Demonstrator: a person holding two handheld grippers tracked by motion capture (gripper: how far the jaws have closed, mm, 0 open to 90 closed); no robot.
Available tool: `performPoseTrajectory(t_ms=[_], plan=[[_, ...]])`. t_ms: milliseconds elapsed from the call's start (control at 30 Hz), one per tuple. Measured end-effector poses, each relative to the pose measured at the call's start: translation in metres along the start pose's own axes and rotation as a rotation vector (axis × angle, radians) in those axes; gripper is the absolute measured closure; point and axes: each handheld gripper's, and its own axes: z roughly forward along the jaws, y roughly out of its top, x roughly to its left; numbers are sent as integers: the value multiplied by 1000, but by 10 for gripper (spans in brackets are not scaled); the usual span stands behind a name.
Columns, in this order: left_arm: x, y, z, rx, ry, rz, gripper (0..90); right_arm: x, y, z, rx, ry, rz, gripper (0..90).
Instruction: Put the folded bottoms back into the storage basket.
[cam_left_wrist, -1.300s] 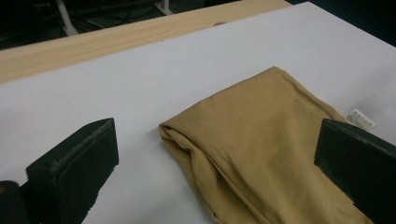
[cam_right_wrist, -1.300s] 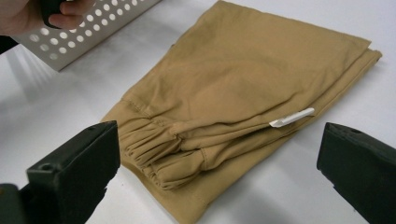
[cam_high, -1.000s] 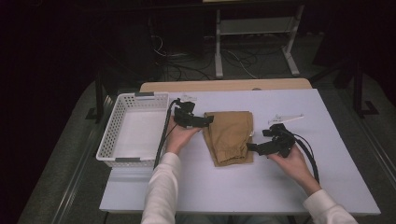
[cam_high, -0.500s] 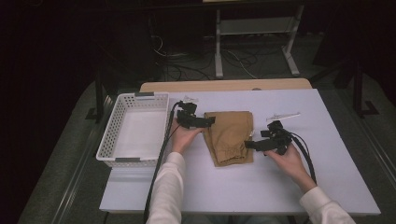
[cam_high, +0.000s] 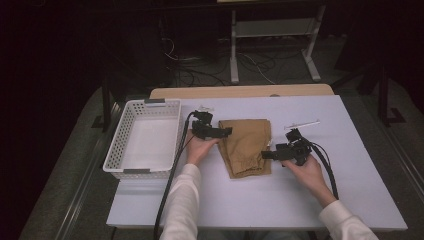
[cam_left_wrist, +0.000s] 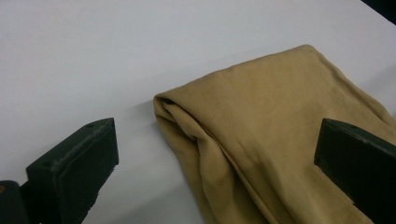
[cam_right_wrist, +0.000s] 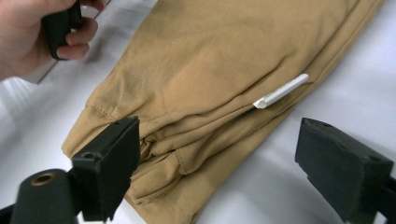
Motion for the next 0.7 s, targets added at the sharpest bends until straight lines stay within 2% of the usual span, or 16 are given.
performPoseTrajectory(t_ms=[167, 567, 700], plan=[[2, -2, 4, 22, -11, -6, 4, -5, -1, 6, 47, -3, 59, 178], [2, -5, 8, 40, -36, -14, 52, -2, 0, 9, 69, 26, 75, 311], [3, -5, 9, 41, -35, -22, 76, -2, -1, 11, 85, 24, 100, 367]])
